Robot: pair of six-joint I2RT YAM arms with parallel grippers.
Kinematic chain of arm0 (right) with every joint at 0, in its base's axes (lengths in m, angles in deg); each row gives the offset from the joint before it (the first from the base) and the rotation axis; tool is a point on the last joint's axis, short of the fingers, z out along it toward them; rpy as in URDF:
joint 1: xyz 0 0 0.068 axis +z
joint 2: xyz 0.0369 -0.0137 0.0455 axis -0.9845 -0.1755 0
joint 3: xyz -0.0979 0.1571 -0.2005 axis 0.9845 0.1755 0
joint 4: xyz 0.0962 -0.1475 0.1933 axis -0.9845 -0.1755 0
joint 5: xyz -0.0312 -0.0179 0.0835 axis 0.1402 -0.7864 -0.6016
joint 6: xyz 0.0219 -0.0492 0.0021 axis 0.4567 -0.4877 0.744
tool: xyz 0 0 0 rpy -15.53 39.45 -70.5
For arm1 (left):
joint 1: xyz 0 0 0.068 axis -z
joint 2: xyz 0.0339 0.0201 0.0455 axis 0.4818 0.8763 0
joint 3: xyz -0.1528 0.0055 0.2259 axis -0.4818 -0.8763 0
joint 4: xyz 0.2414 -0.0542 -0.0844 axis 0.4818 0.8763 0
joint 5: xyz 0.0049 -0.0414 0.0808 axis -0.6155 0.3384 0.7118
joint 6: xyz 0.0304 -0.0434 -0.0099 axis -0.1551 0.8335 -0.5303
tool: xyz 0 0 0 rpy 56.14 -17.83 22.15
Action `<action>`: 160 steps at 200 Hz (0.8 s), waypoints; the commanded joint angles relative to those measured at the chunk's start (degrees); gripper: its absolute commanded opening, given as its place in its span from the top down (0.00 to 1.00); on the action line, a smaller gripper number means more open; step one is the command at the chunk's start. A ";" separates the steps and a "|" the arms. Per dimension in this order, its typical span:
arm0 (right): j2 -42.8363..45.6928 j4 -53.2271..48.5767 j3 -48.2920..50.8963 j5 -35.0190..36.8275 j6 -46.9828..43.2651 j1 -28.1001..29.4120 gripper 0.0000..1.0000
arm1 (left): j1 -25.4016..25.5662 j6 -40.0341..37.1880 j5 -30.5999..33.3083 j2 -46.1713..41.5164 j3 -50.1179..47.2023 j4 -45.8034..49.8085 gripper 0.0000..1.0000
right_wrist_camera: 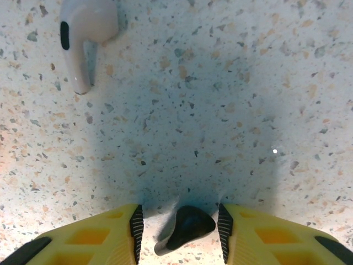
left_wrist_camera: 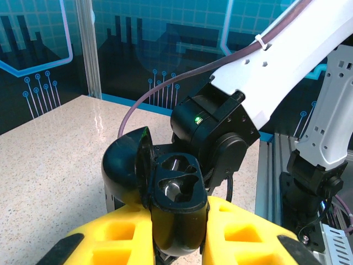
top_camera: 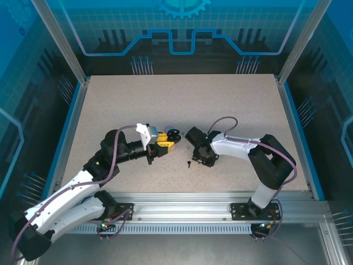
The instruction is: Insert wireless bluetooth earbuds into charging case
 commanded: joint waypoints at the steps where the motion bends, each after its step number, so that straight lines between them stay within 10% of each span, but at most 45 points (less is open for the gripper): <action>1: -1.62 -0.28 -0.02 -0.28 -0.18 -0.45 0.58 | 0.56 -0.82 0.68 -0.91 1.36 0.49 0.95; 160: -0.39 5.99 3.80 -1.35 -6.09 -1.05 0.73 | 0.52 -0.53 0.72 -0.65 2.05 1.55 0.95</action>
